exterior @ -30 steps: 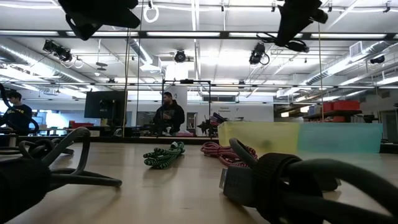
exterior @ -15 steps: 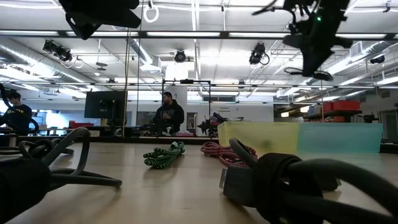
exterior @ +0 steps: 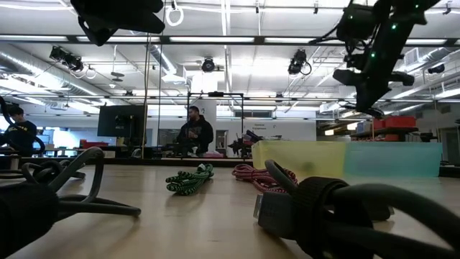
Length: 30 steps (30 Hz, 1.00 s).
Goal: Pick & Place USB Port
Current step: Put the black charger cable into the blue bin
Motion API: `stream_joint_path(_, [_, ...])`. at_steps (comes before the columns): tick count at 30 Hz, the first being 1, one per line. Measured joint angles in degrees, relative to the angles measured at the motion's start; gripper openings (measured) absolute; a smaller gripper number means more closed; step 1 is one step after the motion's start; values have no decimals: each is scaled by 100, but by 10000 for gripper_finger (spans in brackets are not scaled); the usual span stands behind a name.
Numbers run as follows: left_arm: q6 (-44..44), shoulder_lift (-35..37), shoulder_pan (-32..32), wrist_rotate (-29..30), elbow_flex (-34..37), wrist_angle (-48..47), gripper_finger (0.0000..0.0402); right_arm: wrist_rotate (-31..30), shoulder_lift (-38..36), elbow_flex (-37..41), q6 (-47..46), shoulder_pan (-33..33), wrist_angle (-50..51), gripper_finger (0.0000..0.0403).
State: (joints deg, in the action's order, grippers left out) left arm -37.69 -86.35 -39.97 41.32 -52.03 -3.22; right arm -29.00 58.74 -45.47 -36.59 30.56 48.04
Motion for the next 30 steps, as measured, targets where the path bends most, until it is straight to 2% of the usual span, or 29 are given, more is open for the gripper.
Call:
stream_joint_path(8, [108,0,4,15,0,3,138,720,19,380,807,1187,-761,16])
stream_joint_path(15, [151,0,58,151,0,0,138,910,19,621,1202,1660,-779,22])
stream_joint_path(19, [151,0,68,153,0,-2,138,901,22,641,1324,1690,-789,46])
stream_joint_path(30, [142,0,63,97,0,-4,138,892,22,641,1354,1688,-785,145])
